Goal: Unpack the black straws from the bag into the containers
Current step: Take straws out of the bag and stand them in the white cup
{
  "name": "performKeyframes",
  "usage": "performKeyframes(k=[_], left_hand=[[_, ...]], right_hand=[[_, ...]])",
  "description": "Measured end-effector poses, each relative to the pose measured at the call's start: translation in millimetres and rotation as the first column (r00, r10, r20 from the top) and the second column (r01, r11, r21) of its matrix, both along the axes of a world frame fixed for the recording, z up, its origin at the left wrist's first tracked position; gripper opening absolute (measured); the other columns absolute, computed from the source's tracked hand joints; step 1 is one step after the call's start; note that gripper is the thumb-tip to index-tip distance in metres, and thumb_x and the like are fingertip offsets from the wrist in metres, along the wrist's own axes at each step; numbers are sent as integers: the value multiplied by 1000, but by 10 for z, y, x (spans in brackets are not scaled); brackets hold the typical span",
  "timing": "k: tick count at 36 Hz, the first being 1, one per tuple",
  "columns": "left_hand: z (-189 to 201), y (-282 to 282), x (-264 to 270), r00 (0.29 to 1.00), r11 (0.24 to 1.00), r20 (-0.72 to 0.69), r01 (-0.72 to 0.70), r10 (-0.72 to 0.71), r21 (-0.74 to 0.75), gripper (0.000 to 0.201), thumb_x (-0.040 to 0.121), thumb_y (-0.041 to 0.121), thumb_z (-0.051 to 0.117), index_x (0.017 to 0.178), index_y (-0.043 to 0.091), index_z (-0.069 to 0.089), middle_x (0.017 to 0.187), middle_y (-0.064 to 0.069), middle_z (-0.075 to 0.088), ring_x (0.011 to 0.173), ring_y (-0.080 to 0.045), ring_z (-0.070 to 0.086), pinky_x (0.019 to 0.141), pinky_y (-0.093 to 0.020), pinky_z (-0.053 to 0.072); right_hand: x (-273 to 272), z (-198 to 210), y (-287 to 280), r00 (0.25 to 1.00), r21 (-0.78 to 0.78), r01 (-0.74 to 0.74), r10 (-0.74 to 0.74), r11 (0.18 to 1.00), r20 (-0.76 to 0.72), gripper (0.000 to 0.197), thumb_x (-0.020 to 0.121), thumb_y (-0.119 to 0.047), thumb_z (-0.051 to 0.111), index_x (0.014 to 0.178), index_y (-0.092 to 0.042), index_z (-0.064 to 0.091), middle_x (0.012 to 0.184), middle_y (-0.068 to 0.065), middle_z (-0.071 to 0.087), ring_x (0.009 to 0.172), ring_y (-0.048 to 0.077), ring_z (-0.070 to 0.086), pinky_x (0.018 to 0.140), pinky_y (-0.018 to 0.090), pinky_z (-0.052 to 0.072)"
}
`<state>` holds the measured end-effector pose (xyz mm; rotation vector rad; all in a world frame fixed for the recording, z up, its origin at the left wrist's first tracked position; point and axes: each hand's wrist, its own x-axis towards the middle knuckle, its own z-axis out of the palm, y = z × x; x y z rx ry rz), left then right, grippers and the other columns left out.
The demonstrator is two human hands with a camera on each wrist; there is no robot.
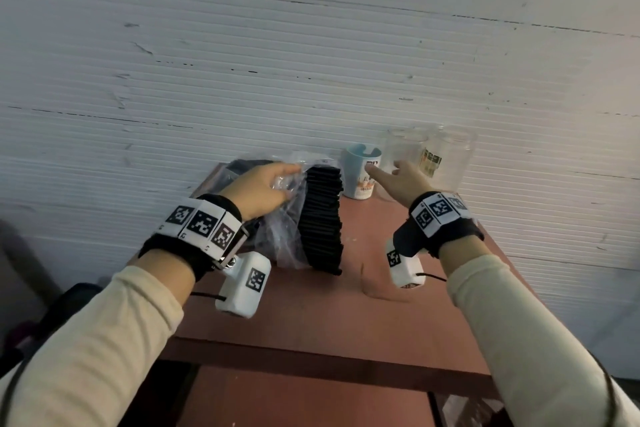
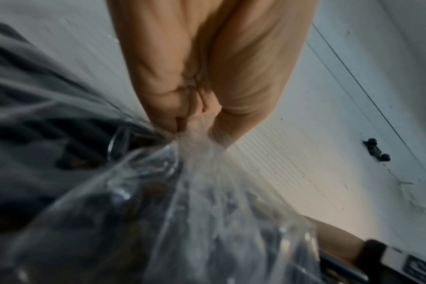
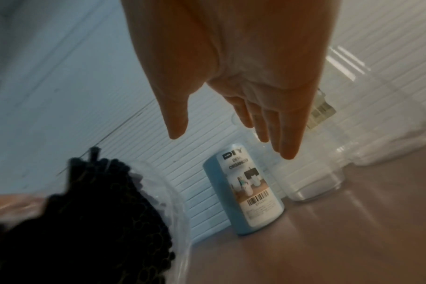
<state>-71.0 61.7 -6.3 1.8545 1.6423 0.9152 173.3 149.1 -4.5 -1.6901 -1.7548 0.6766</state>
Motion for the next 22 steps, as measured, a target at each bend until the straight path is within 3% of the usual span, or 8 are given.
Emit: performKeyframes(k=[5, 7, 10, 11, 13, 16, 18, 22], left_hand=[[-89, 93, -17, 1000, 1000, -31, -3, 2, -8, 54, 93, 9, 61, 142, 27, 47, 152, 6, 41, 132, -9, 44, 101, -19, 31], [-108, 119, -12, 1000, 1000, -20, -5, 4, -10, 54, 93, 10, 62, 142, 27, 48, 150, 9, 42, 126, -7, 47, 98, -18, 31], [-122, 176, -14, 1000, 1000, -4, 6, -6, -12, 54, 93, 9, 62, 141, 27, 49, 147, 11, 45, 127, -5, 46, 98, -16, 32], [-124, 194, -13, 1000, 1000, -7, 8, -8, -17, 53, 93, 9, 62, 141, 27, 49, 146, 12, 46, 117, -5, 49, 92, -14, 35], [-134, 230, -10, 1000, 1000, -12, 12, -12, -25, 54, 92, 8, 62, 141, 29, 49, 145, 14, 46, 97, -12, 47, 70, -3, 41], [-176, 292, -19, 1000, 999, -13, 22, -22, -36, 57, 91, 6, 62, 141, 31, 48, 147, 14, 46, 91, -15, 42, 55, 0, 39], [-185, 307, -21, 1000, 999, -8, 24, -25, -44, 59, 91, 5, 62, 141, 31, 47, 147, 14, 46, 92, -13, 45, 60, -3, 40], [-173, 309, -11, 1000, 998, 0, 28, -28, -50, 59, 90, 3, 63, 142, 28, 47, 145, 12, 48, 116, -11, 52, 93, -18, 40]], right_hand=[[-53, -24, 324, 997, -55, 20, -23, 998, -67, 91, 86, -55, 61, 149, -2, 22, 150, 15, 37, 131, 30, 45, 104, 38, 41], [-72, -22, 421, 996, -66, 31, -36, 997, -84, 86, 88, -49, 63, 147, 1, 24, 142, 15, 46, 118, 27, 54, 91, 31, 45], [-152, -24, 491, 996, -74, 14, -20, 997, -81, 72, 87, -38, 67, 137, 4, 37, 101, 9, 62, 77, 17, 56, 60, 18, 45], [-194, -26, 495, 997, -79, 24, -30, 997, -76, 75, 81, -45, 70, 132, 3, 41, 98, 9, 63, 76, 16, 57, 58, 19, 45], [-255, -58, 557, 996, -81, 62, -67, 995, -62, 98, 66, -62, 74, 133, 1, 40, 119, 13, 60, 98, 25, 61, 74, 31, 51], [-293, -77, 609, 991, -60, 111, -116, 992, -74, 92, 77, -50, 74, 136, 2, 27, 136, 18, 46, 123, 33, 49, 93, 36, 43], [-292, -85, 656, 990, -71, 115, -120, 991, -71, 87, 82, -44, 72, 137, 3, 24, 136, 19, 45, 121, 31, 49, 85, 32, 39], [-355, -78, 734, 992, -65, 91, -96, 994, -80, 79, 85, -39, 70, 139, 1, 29, 132, 16, 51, 113, 30, 55, 77, 30, 41]])
